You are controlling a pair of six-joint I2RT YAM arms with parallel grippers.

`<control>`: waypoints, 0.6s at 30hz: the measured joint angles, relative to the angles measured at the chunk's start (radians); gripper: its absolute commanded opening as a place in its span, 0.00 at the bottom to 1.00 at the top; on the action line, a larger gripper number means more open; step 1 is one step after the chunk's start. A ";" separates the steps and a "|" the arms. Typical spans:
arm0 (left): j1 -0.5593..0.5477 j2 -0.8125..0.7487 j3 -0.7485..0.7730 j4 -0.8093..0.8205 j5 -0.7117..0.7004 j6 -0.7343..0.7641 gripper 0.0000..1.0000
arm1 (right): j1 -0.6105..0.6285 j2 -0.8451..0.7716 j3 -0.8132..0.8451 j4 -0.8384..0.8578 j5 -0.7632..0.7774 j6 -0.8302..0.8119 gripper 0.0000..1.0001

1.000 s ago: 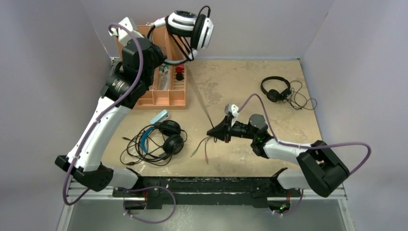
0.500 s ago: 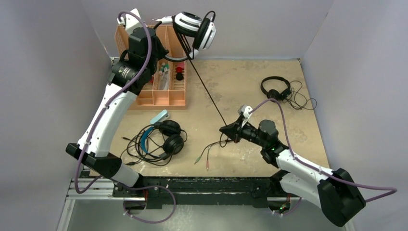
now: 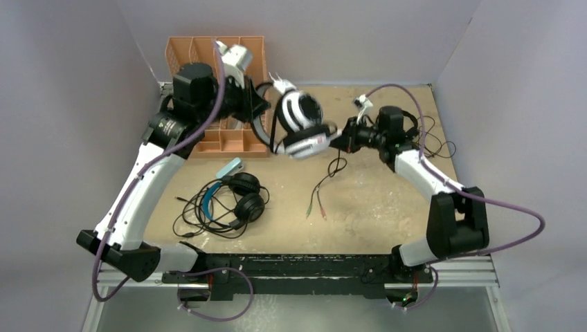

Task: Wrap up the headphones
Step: Wrap the headphones cable around the headphones.

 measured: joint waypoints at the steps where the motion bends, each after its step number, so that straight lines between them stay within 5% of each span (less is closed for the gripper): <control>1: -0.019 -0.016 -0.026 -0.018 -0.001 0.066 0.00 | -0.023 0.027 0.050 -0.048 -0.031 0.000 0.00; 8: -0.219 -0.131 -0.310 -0.072 -0.222 0.515 0.00 | -0.080 0.151 0.334 -0.411 -0.233 -0.020 0.00; 18: -0.325 -0.112 -0.552 0.177 -0.706 0.806 0.00 | -0.076 0.142 0.475 -0.611 -0.326 -0.022 0.00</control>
